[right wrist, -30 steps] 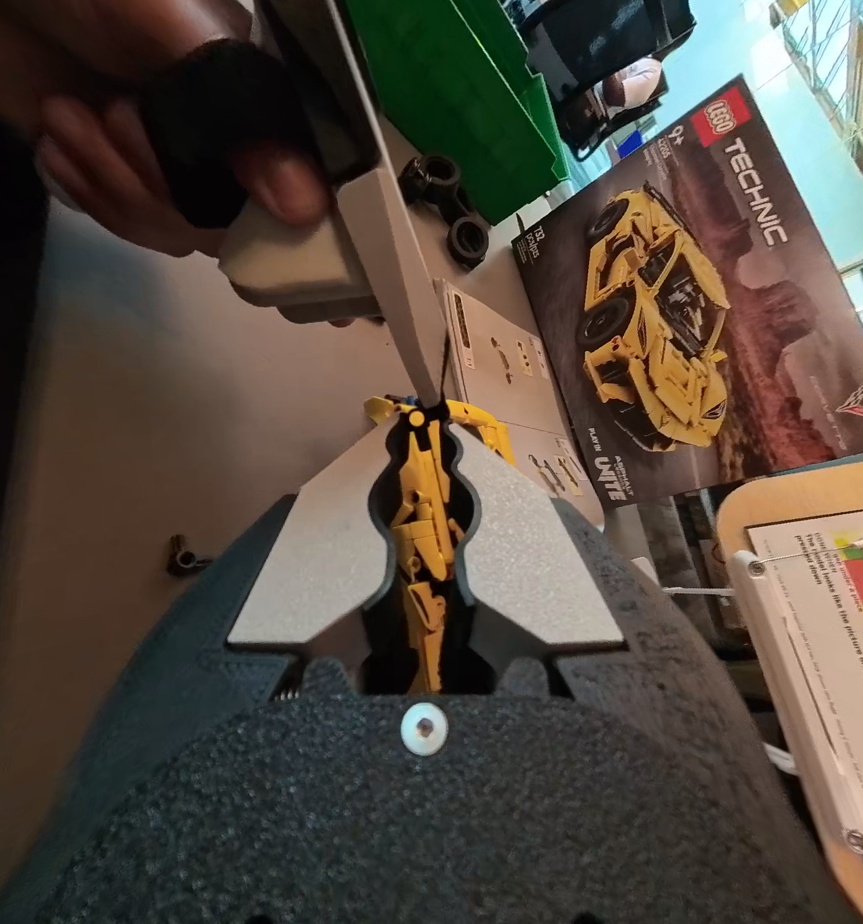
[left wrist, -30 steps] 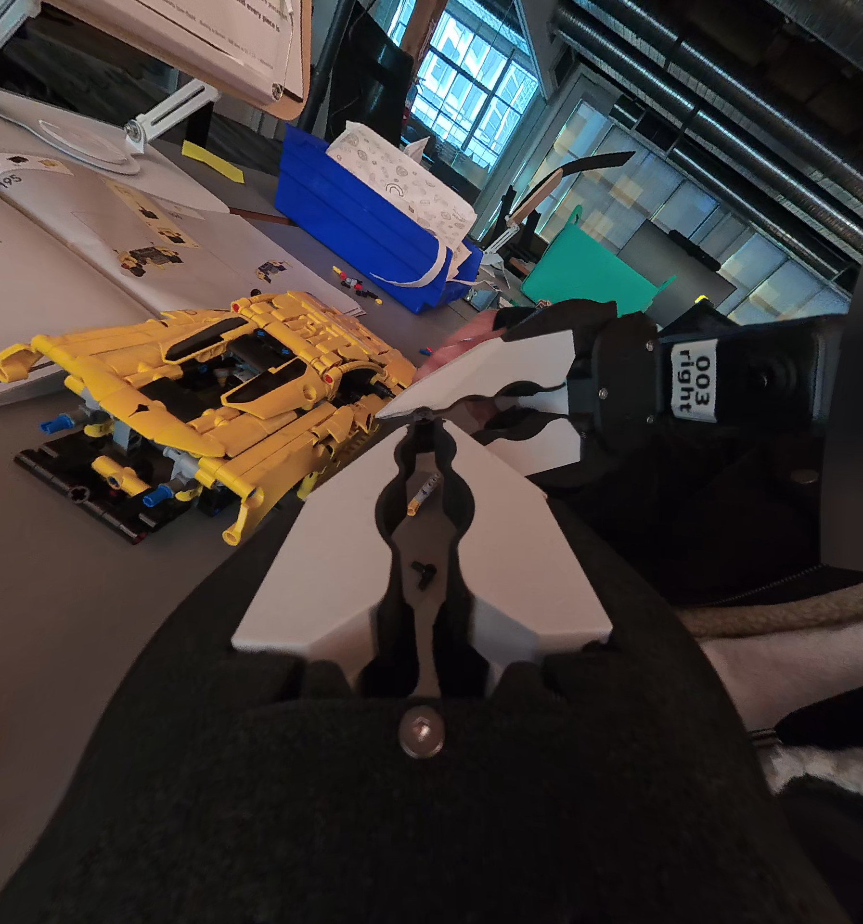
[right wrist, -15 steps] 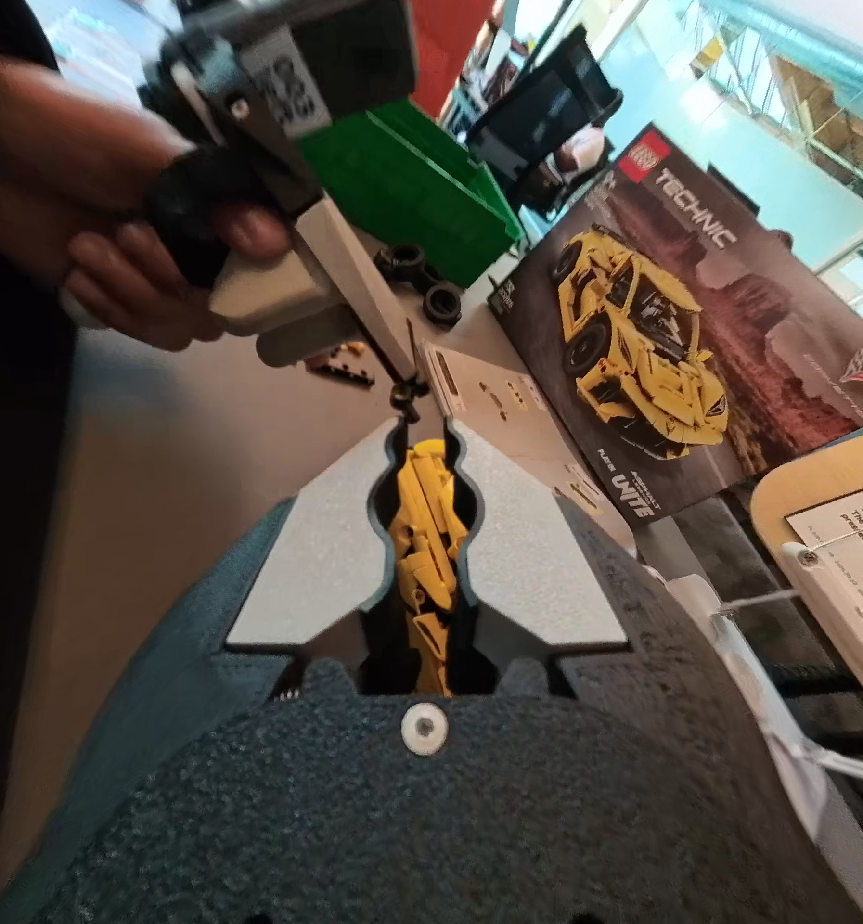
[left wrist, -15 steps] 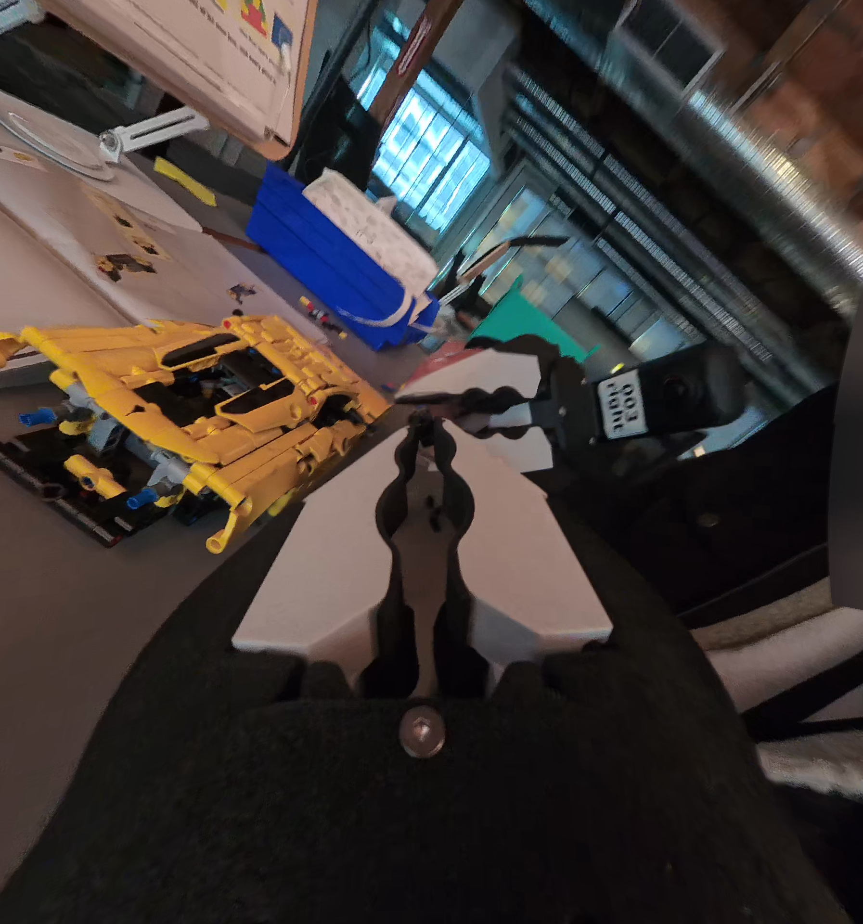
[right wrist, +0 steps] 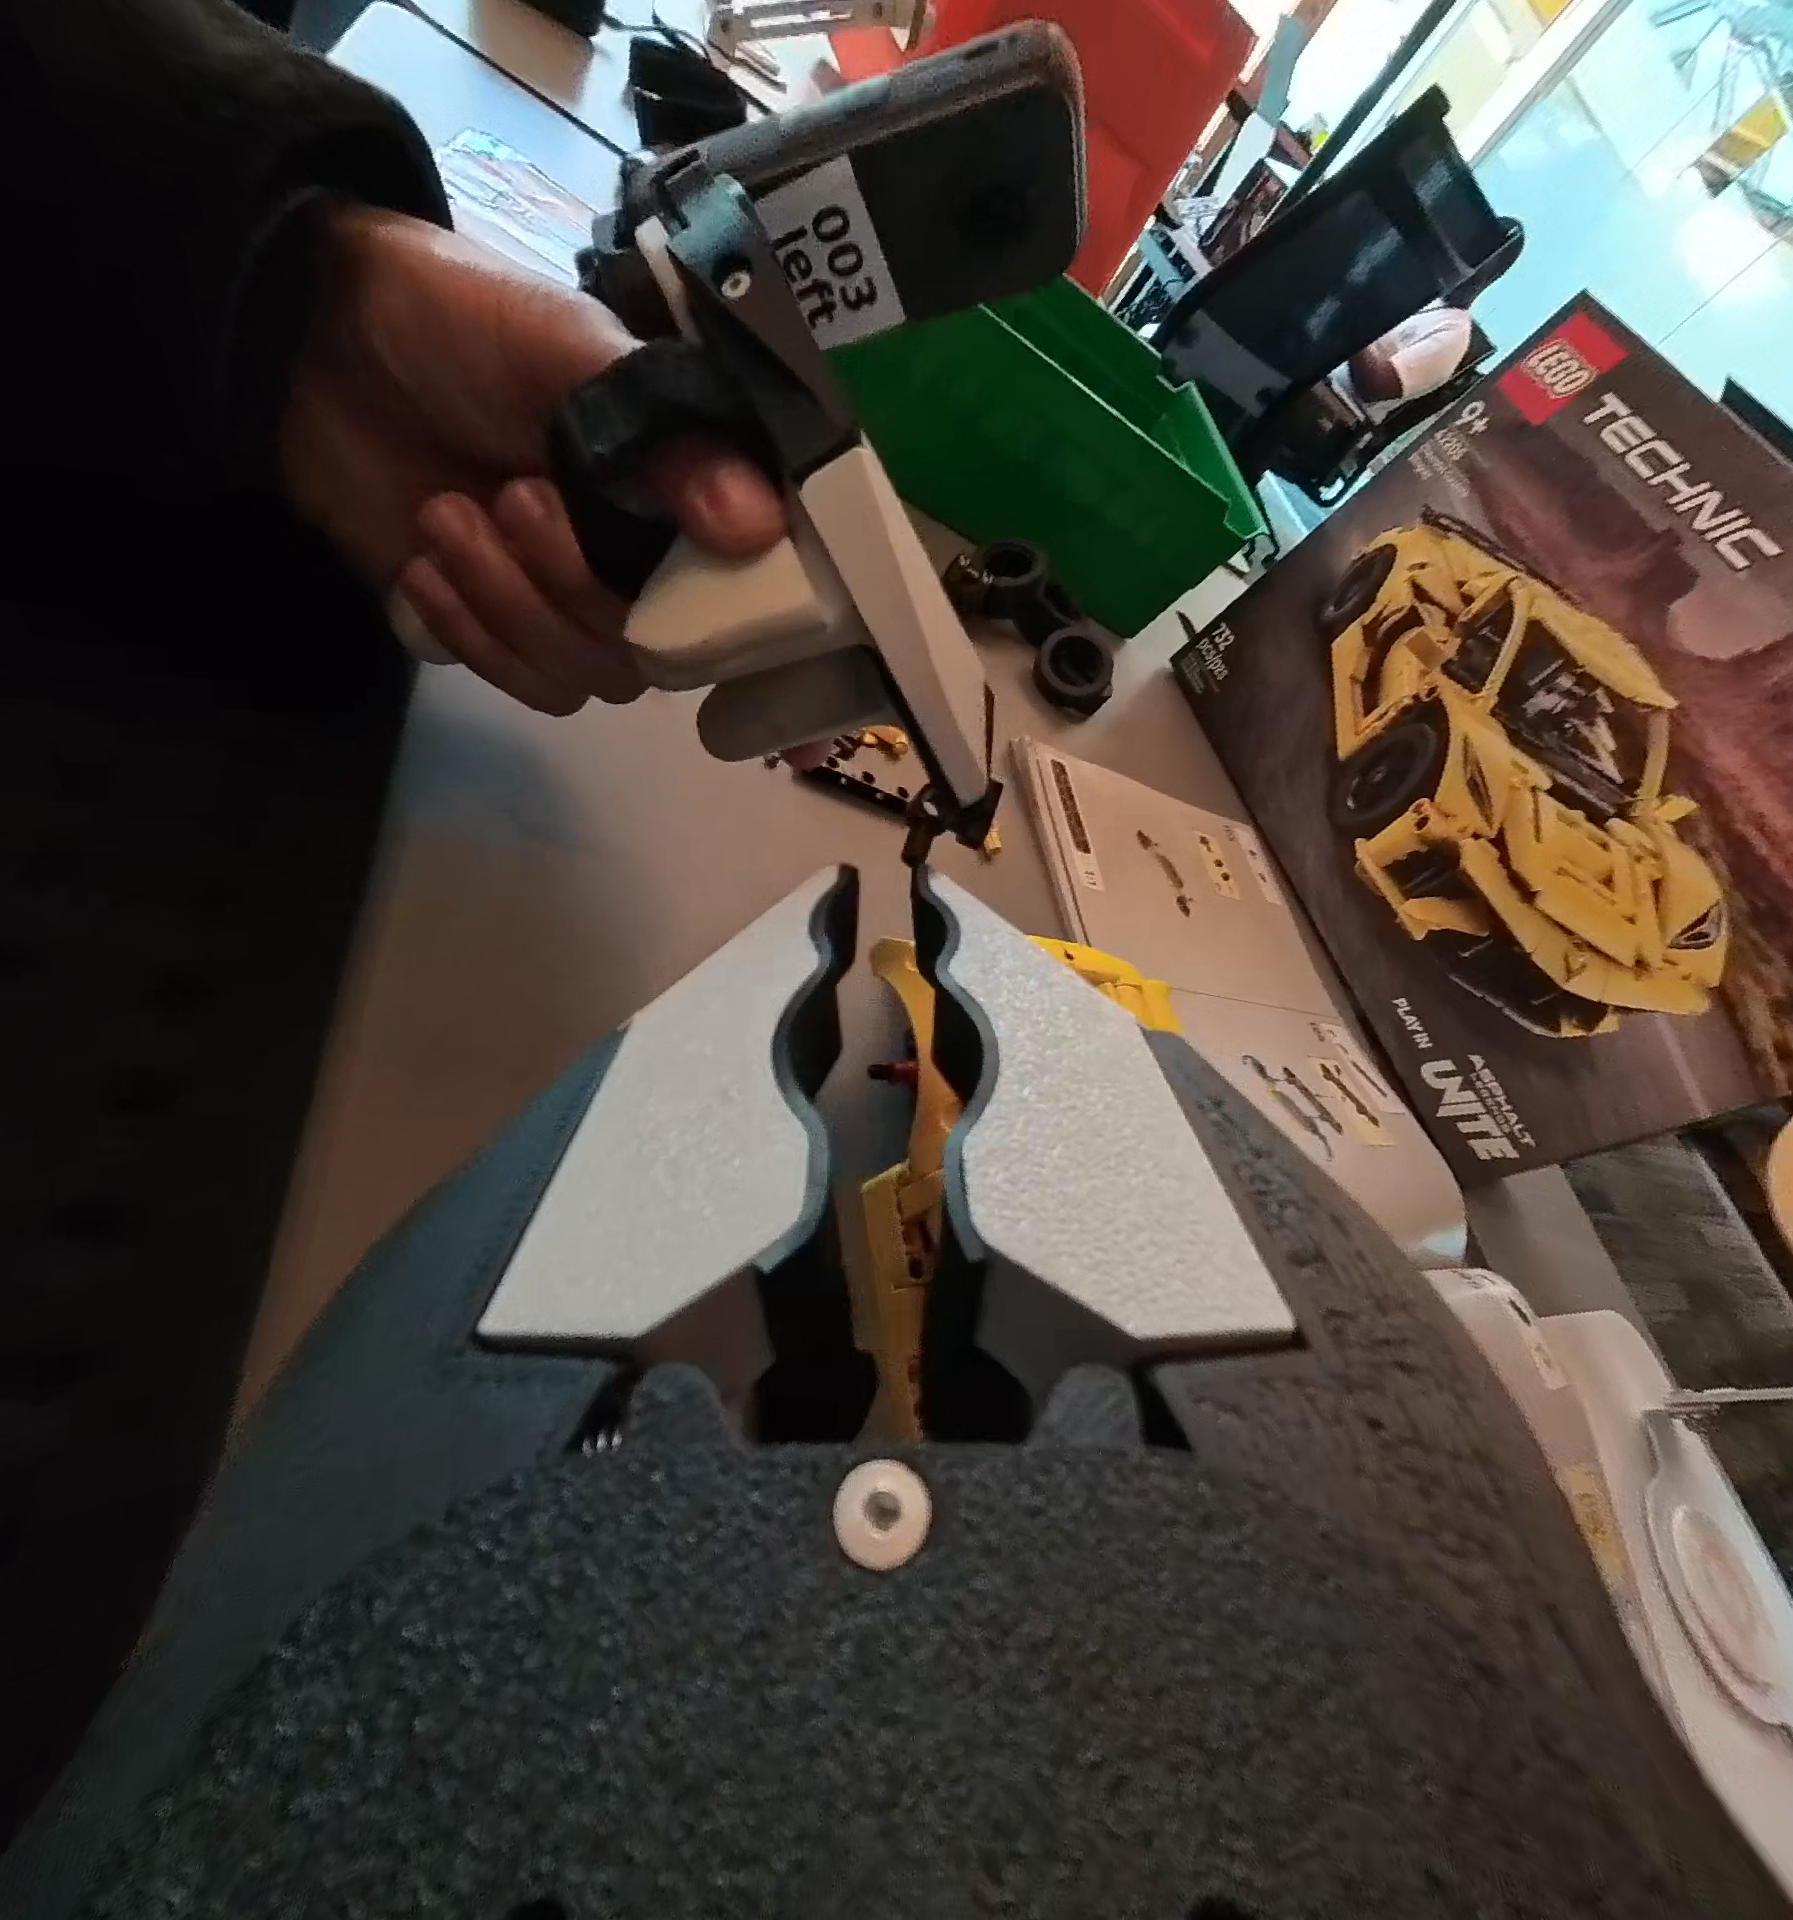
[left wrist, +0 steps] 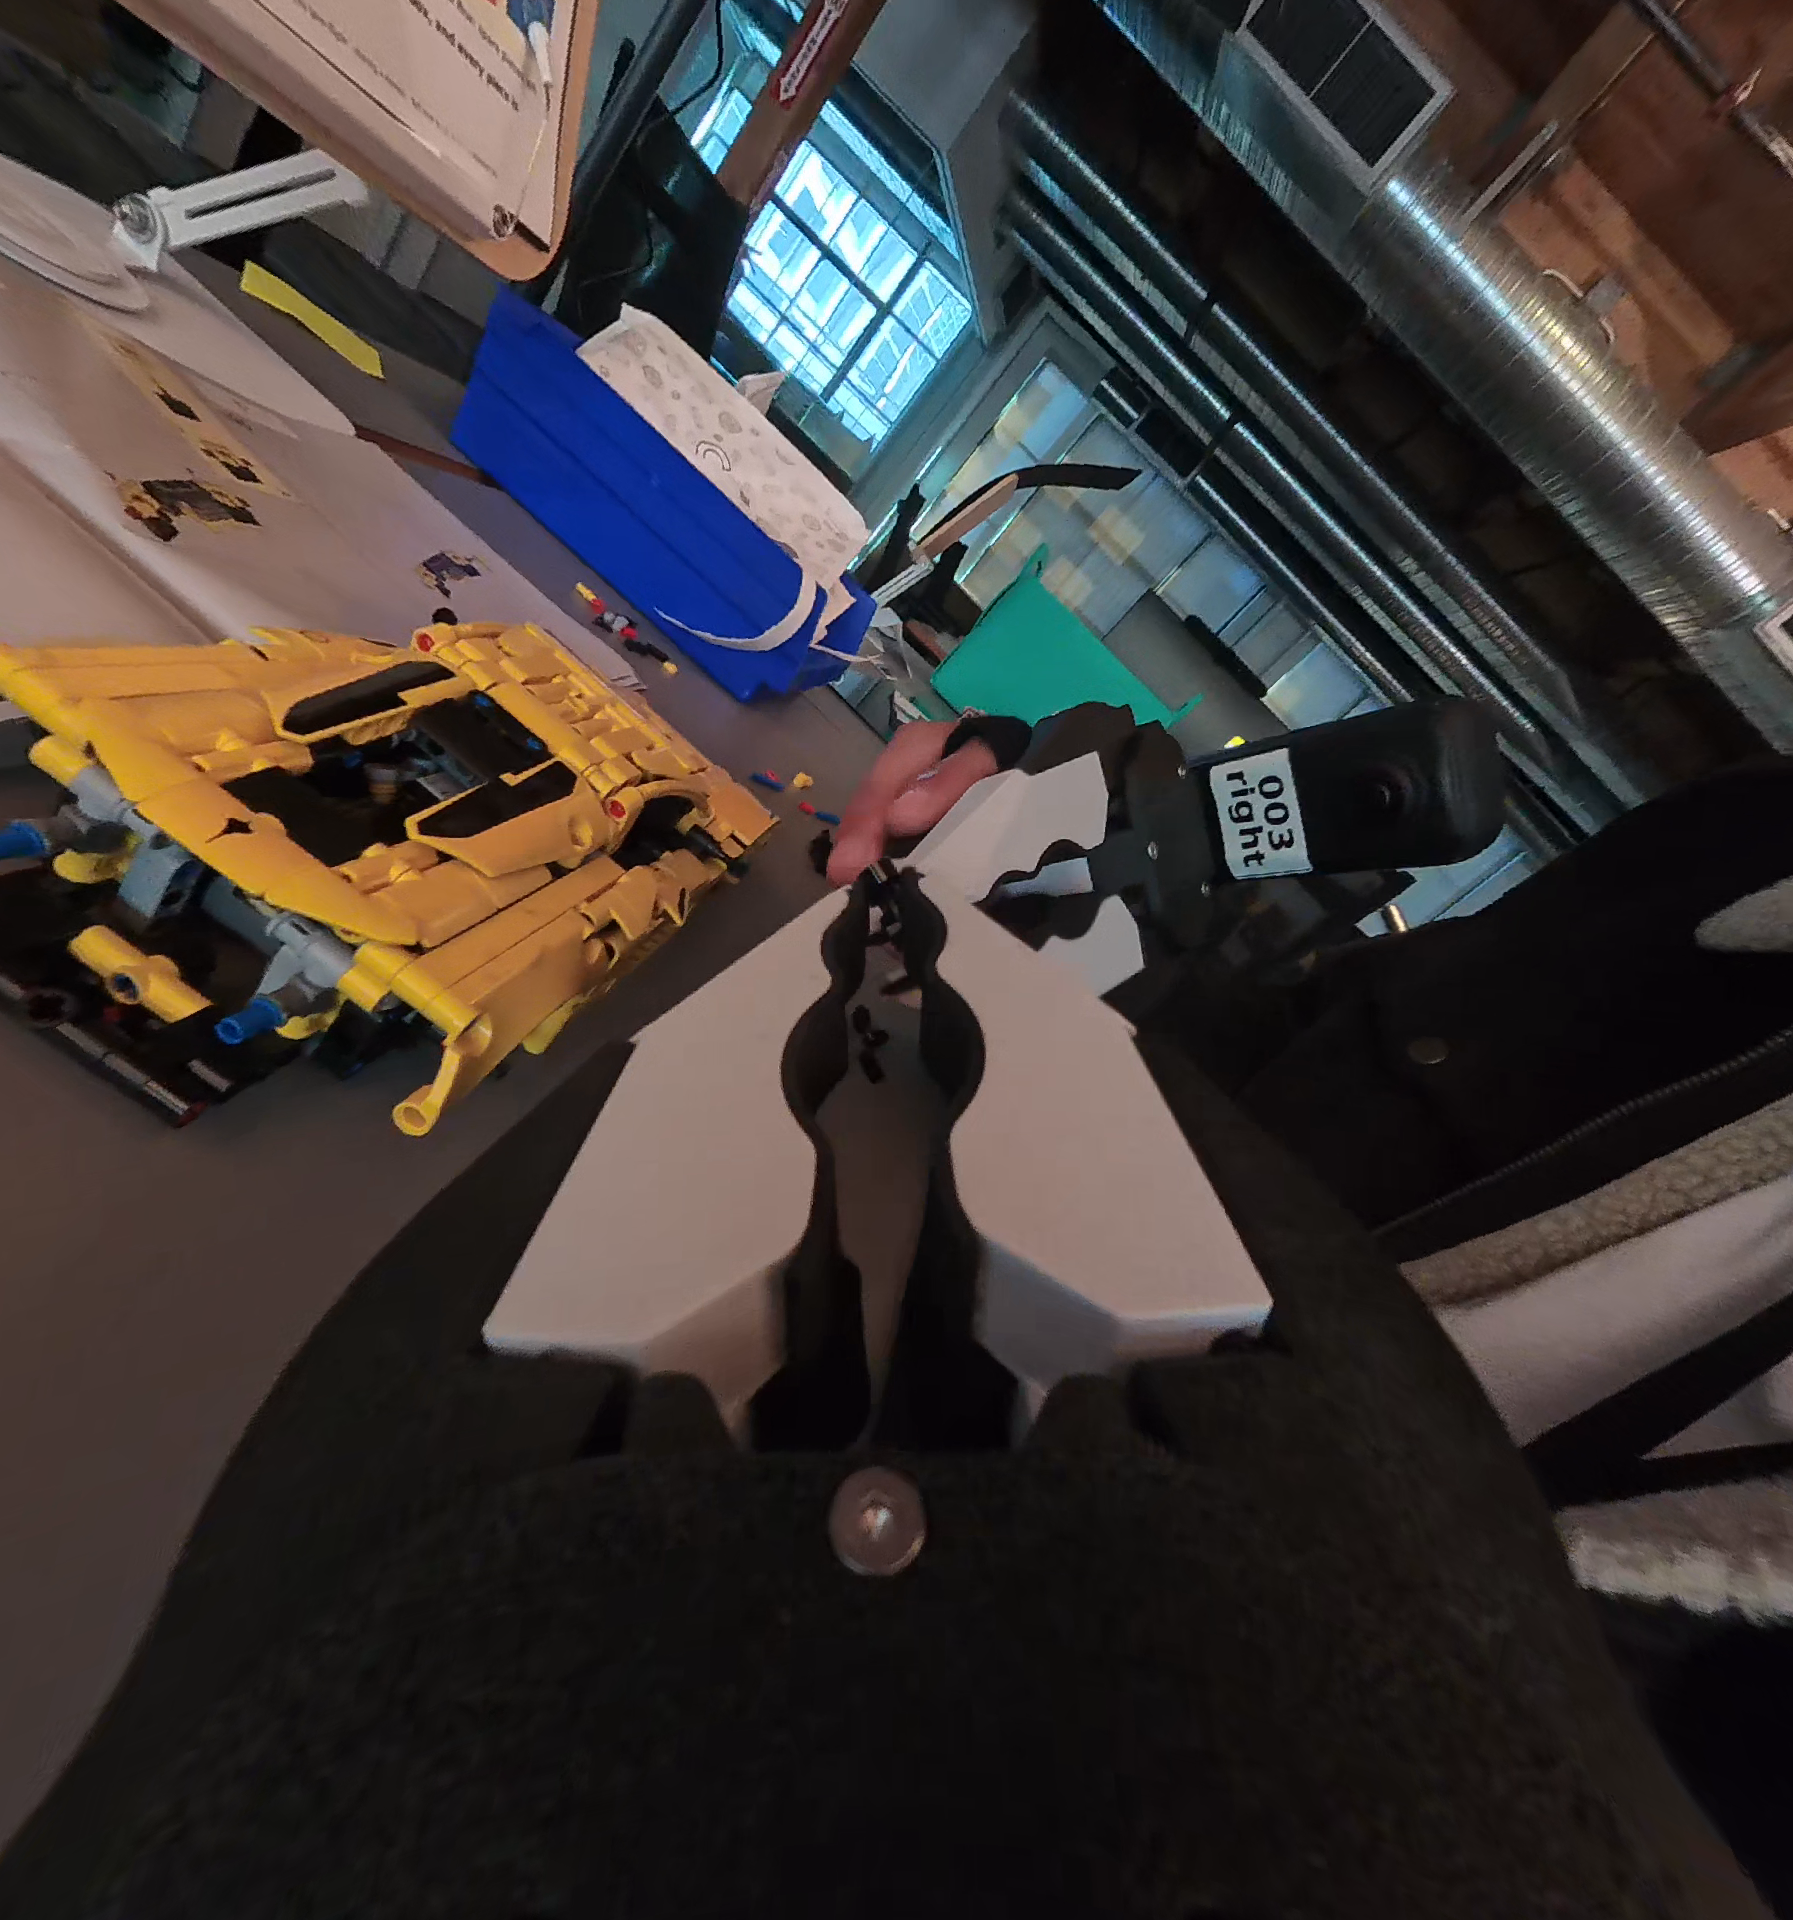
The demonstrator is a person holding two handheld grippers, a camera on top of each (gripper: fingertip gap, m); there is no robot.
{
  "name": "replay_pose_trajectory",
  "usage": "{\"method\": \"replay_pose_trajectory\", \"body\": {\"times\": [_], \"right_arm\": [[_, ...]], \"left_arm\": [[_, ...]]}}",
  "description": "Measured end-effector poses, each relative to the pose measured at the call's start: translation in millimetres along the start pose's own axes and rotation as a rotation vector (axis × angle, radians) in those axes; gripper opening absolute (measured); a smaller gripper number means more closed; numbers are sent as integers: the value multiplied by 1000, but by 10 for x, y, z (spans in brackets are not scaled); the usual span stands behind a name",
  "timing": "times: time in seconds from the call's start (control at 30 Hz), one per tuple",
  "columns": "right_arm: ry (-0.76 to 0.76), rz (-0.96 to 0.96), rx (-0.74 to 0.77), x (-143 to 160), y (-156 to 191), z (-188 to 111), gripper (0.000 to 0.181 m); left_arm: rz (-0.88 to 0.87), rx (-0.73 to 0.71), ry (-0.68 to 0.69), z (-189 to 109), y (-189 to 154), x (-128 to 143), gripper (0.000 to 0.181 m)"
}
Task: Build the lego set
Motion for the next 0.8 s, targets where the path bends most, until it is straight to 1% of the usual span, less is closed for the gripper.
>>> {"method": "replay_pose_trajectory", "body": {"times": [0.1, 0.2, 0.27, 0.33, 0.5, 0.53, 0.6, 0.63, 0.7, 0.8], "right_arm": [[7, 40, -33, 27, -8, 9, 13], [9, 108, -25, 46, -66, 5, 19], [-17, 130, -22, 29, -85, -24, 14], [-25, 135, -23, 8, -111, -41, 14], [18, 158, -75, 48, -134, -47, 13], [22, 174, -97, 59, -143, -48, 13], [38, 172, -104, 78, -149, -53, 12], [38, 163, -108, 77, -144, -61, 12], [16, 157, -120, 43, -136, -75, 13], [-19, 144, -120, -13, -132, -98, 12]], "left_arm": [[72, -50, -1, 13, -32, 4, 5], [149, -76, 30, 56, -83, 36, 5], [177, -77, 37, 78, -108, 52, 5], [192, -71, 27, 77, -131, 46, 5], [293, -159, 44, 129, -172, 71, 5], [331, -184, 57, 133, -192, 71, 6], [439, -260, 99, 118, -253, 59, 28], [514, -302, 134, 107, -298, 59, 35], [666, -365, 210, 112, -401, 64, 37], [825, -377, 267, 159, -541, 54, 37]]}}
Point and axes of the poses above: each gripper's, where its closed fingertips meet, z out along the fingers, x out of its underside, y = z × x across the jaws, the point moved 10 cm from there along -z, back along the fingers, and after that the axes turned 15 degrees about -z, right-handed, at the moved point
